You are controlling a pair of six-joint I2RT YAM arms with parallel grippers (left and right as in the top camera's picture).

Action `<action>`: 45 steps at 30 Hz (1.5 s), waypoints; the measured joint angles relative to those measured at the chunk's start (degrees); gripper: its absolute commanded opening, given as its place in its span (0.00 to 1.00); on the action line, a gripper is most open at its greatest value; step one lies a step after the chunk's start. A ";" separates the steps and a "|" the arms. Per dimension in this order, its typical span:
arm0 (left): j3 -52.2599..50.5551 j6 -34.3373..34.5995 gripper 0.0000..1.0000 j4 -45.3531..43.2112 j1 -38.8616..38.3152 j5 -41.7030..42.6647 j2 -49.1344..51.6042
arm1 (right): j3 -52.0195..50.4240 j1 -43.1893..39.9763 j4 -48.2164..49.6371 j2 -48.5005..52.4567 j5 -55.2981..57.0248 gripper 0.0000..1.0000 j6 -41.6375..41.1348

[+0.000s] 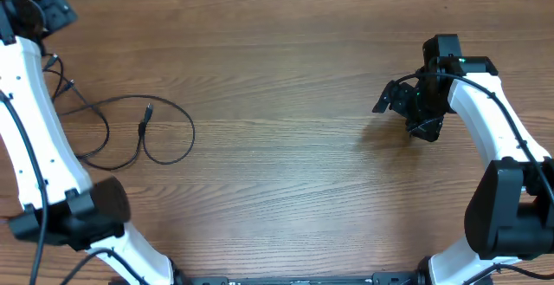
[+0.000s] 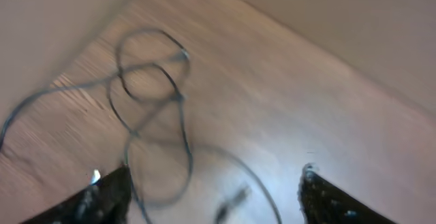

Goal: Untangle cables

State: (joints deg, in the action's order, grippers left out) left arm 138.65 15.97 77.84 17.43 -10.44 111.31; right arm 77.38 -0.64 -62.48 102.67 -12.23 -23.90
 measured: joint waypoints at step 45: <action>-66.27 22.38 0.86 -37.09 -20.94 0.42 -1.75 | -0.15 -0.02 0.33 0.00 -0.46 0.96 -0.02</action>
State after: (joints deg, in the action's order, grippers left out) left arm 72.38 38.35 40.75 -3.51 -10.02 109.56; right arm 77.23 -0.67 -62.15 102.67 -12.69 -23.92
